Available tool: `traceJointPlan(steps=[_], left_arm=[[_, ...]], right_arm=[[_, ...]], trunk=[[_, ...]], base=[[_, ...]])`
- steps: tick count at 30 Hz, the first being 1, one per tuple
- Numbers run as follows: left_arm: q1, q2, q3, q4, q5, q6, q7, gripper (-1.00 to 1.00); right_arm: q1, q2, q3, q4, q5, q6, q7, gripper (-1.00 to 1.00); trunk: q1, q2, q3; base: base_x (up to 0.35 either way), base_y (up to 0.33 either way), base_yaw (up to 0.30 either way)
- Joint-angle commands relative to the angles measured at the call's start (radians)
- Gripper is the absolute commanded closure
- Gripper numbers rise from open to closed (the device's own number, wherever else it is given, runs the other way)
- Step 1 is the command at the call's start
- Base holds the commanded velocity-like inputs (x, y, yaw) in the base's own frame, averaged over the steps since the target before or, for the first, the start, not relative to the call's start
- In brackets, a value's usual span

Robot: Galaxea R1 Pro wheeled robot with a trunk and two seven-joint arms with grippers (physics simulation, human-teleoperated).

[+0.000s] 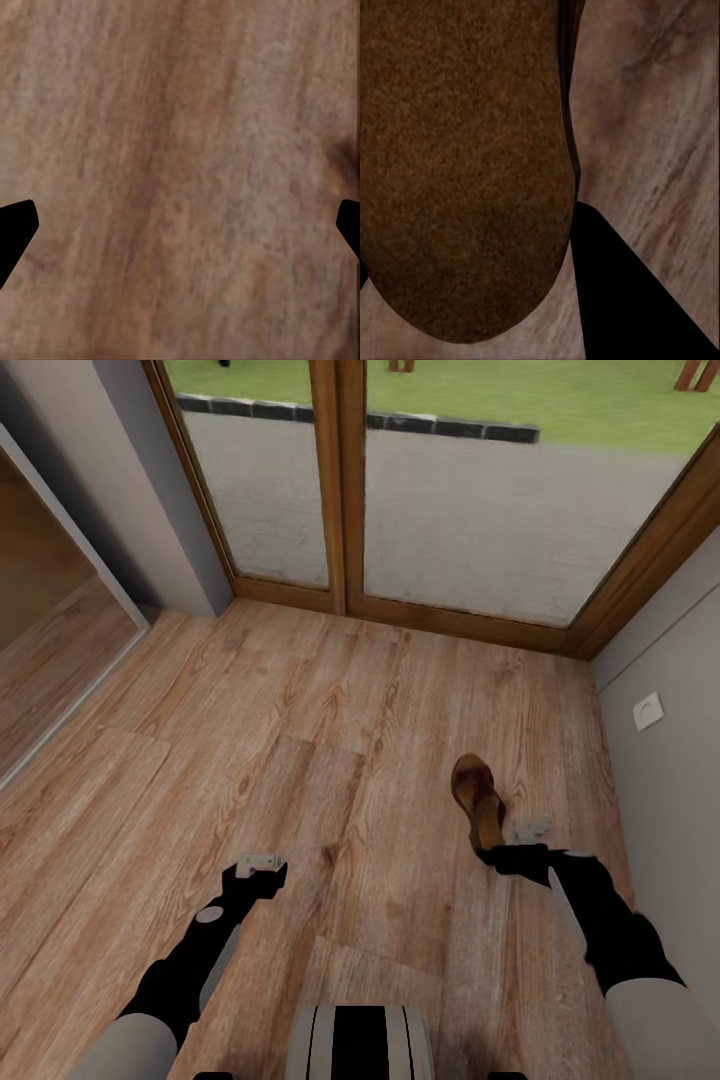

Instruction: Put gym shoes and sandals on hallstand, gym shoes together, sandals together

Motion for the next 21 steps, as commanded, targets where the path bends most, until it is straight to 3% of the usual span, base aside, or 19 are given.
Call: traceJointPlan(steps=[1, 5, 6, 8, 15, 21], left_arm=[[0.0, -0.001, 0.0, -0.002, 0.001, 0.007, -0.002, -1.0], [0.001, -0.004, -0.001, -0.001, 0.003, 0.008, -0.002, -1.0], [0.002, -0.005, -0.001, 0.001, 0.005, 0.008, -0.002, -1.0], [0.002, -0.005, -0.001, 0.001, 0.005, 0.008, -0.002, -1.0], [0.002, -0.005, -0.001, 0.001, 0.005, 0.009, -0.002, -1.0], [0.002, -0.017, -0.001, 0.021, 0.005, 0.008, -0.002, -1.0]], right_arm=[[0.0, 0.0, -0.003, -0.02, 0.005, 0.007, 0.004, 1.0], [0.0, 0.001, -0.002, -0.049, 0.007, 0.01, 0.004, 1.0], [-0.001, 0.031, -0.001, -0.056, 0.013, 0.02, 0.003, 1.0], [0.0, 0.037, -0.002, -0.057, 0.013, 0.023, 0.003, 1.0], [0.0, 0.04, -0.004, -0.061, 0.013, 0.026, 0.003, 1.0], [0.0, 0.04, -0.007, -0.091, 0.012, 0.028, 0.003, 1.0]], trunk=[[0.0, 0.0, -0.001], [0.0, 0.0, -0.001], [0.0, 0.0, -0.001], [0.0, 0.0, -0.001], [0.0, 0.0, -0.001], [0.0, 0.0, -0.007]], base=[[0.0, 0.0, 0.0], [0.0, 0.0, 0.0], [0.0, 0.0, 0.0], [0.0, 0.0, 0.0], [0.0, 0.0, 0.023], [0.0, 0.0, 0.17]])
